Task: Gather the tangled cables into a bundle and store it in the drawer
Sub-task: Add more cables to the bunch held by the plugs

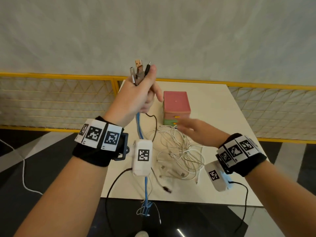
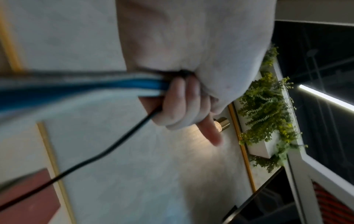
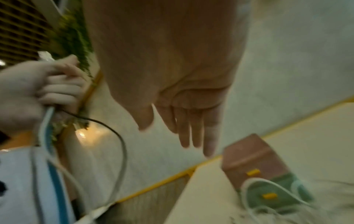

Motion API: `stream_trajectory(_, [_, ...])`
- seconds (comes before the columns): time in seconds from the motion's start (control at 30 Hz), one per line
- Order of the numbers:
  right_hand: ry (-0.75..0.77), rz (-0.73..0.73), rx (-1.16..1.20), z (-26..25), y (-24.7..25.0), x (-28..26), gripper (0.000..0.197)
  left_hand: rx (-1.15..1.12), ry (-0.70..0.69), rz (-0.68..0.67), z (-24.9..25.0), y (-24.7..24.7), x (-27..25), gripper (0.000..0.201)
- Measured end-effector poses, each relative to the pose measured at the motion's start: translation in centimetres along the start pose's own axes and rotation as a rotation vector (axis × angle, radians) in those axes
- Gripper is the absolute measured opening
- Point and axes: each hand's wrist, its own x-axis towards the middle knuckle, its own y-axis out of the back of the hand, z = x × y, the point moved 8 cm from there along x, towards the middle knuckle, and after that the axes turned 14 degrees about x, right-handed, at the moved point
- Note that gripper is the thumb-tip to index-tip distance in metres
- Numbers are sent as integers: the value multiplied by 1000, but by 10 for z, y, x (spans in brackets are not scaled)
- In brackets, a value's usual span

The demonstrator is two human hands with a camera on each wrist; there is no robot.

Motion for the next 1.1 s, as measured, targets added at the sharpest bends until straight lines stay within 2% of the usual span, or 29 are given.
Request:
stream_trajectory(0.03, [84, 60, 105, -26, 7, -4, 44, -14, -14, -36, 4, -6, -2, 67])
stream_trajectory(0.1, [236, 85, 367, -73, 10, -12, 49, 68, -63, -84, 16, -17, -7, 63])
stream_trajectory(0.2, [388, 38, 515, -121, 0, -21, 32, 195, -105, -104, 24, -27, -11, 55])
stream_trajectory(0.27, [411, 47, 574, -131, -6, -19, 22, 252, -93, -99, 24, -26, -13, 55])
stream_trajectory(0.37, [436, 47, 637, -130, -17, -16, 24, 297, -39, -92, 19, -20, -16, 62])
stream_trajectory(0.5, [451, 22, 717, -124, -47, -19, 23, 237, -96, 56, 21, -3, -12, 71])
stream_trajectory(0.7, [382, 69, 561, -94, -72, -13, 27, 140, -117, 237, 20, 22, -14, 72])
stream_trajectory(0.87, [330, 28, 532, -67, -82, 0, 27, 118, -121, 271, 22, 24, -18, 71])
stream_trajectory(0.97, [331, 18, 423, -53, -86, 12, 24, 117, -101, 271, 20, 20, -20, 70])
stream_trajectory(1.1, [242, -23, 308, -29, -97, 19, 23, 55, -102, 303, 19, 24, -21, 68])
